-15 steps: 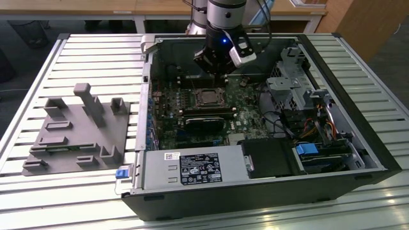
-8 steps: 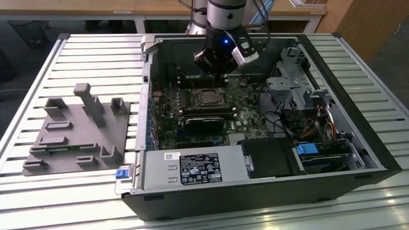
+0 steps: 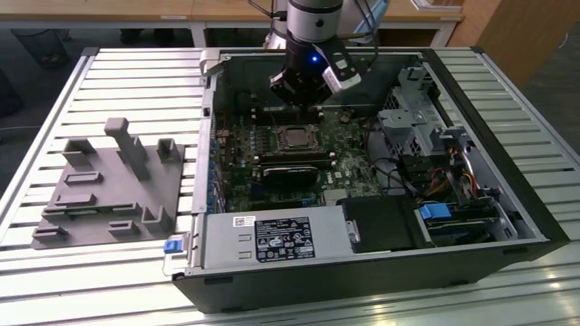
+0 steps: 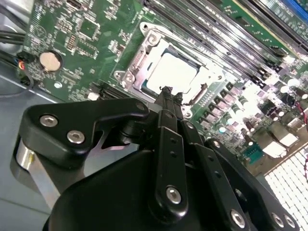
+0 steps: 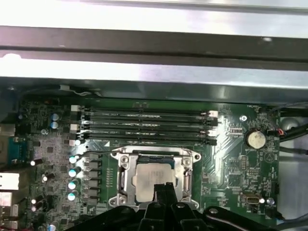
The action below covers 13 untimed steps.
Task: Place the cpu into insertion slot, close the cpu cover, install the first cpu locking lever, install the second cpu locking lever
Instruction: 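Install the first cpu locking lever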
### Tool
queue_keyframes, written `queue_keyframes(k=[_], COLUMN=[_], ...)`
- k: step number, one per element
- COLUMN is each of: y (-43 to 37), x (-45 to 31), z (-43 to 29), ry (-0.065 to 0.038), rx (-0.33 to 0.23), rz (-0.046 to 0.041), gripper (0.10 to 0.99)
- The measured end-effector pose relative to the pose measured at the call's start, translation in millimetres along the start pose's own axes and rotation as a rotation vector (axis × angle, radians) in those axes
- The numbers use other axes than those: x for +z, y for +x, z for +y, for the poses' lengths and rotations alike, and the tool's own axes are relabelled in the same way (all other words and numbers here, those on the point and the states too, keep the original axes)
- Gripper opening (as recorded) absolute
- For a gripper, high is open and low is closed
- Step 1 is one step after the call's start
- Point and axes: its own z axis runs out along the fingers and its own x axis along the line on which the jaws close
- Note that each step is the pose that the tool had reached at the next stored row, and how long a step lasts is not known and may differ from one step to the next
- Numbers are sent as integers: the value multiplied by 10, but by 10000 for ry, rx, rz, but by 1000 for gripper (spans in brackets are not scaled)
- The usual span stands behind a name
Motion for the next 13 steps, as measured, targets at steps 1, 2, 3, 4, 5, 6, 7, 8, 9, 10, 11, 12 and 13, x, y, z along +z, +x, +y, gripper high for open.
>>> queue_keyframes(k=[1, 2, 3, 4, 5, 6, 7, 8, 9, 10, 11, 12, 13], y=[13, 16, 16, 17, 17, 17, 17, 17, 17, 17, 20, 26, 37], x=[0, 0, 0, 0, -7, -24, -42, -58, -69, -76, -81, -82, -82], z=[0, 1, 1, 1, 0, 1, 2, 2, 2, 3, 3, 3, 4], ry=[-2, -4, -4, -5, -2, -14, -19, -19, -18, -19, -18, -20, -22], rx=[0, 1, -1, -1, -1, -1, 0, 1, 1, 1, 1, 0, 0], rz=[-10, -11, -12, -13, -12, -12, -14, -13, -12, -13, -13, -14, -15], gripper=[106, 106, 106, 106, 106, 106, 106, 106, 106, 106, 106, 106, 106])
